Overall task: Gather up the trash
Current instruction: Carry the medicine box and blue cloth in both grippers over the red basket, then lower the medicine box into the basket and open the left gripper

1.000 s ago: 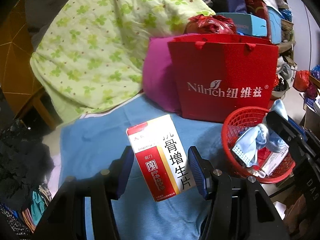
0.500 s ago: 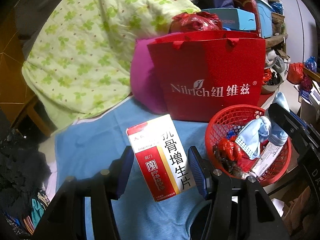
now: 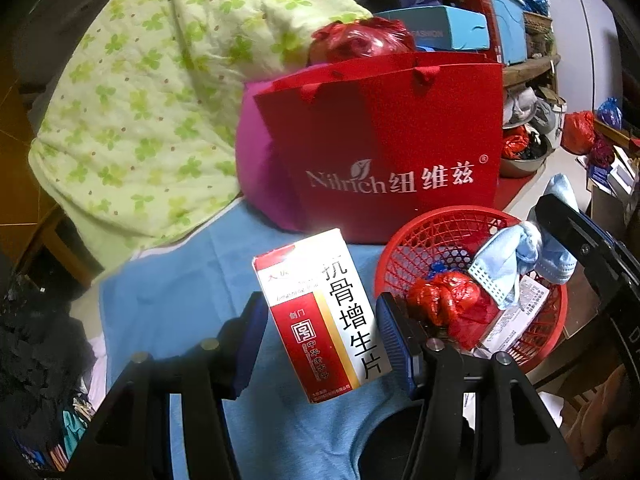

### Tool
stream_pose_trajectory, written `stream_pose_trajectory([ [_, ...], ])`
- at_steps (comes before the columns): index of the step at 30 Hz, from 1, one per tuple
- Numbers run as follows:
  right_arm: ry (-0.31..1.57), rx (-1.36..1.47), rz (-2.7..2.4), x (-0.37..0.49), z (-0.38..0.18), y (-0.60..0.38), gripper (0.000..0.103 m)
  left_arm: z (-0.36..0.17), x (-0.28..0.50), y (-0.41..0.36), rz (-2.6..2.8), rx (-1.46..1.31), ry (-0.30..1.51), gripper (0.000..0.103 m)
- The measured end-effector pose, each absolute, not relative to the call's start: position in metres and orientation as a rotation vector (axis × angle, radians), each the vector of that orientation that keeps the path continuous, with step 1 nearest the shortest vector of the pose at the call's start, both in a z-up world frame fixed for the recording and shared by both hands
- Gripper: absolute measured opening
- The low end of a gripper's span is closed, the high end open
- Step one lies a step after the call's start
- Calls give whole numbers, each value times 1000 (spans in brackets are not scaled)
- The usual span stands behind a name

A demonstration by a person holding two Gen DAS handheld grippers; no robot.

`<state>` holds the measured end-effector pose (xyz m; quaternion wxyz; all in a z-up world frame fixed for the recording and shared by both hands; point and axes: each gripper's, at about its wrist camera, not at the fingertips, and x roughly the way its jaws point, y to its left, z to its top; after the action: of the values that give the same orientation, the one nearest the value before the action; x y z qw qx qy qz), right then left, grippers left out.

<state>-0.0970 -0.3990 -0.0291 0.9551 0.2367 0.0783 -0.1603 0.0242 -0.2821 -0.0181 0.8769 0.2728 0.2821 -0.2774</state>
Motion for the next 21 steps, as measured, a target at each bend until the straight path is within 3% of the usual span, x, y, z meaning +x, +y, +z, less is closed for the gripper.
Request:
stream_pose_trajectory([
  [21, 145, 546, -373, -118, -40, -432, 23, -31, 8, -322, -625, 627, 601, 58],
])
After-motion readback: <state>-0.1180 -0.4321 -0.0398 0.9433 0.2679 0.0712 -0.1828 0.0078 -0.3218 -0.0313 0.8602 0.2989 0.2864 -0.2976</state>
